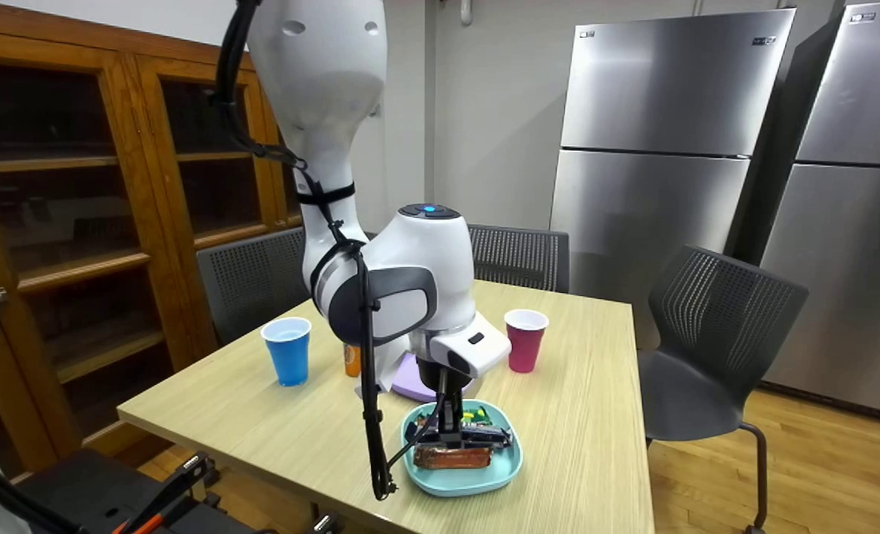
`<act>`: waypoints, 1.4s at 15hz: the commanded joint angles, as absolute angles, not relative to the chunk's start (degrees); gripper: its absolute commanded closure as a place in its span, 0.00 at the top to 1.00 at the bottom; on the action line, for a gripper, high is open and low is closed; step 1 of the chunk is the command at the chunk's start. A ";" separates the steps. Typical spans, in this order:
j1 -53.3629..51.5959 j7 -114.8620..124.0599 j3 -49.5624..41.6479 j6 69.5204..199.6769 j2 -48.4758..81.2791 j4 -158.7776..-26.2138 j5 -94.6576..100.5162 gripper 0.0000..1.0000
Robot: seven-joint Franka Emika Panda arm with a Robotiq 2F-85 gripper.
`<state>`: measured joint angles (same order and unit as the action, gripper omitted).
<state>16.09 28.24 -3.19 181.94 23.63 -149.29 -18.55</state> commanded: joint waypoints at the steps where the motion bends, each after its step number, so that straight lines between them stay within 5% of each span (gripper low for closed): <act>1: 12.94 26.68 -5.30 180.76 26.89 -145.70 -20.25 0.06; 9: 8.39 26.76 -9.08 179.72 30.15 -143.02 -20.14 0.06; 10: 7.84 26.76 -9.58 179.50 29.97 -143.14 -20.05 0.47; 18: 7.67 25.41 -9.55 180.37 26.68 -145.29 -19.71 0.99; 21: 7.28 24.80 -9.93 180.70 24.86 -146.14 -19.52 1.00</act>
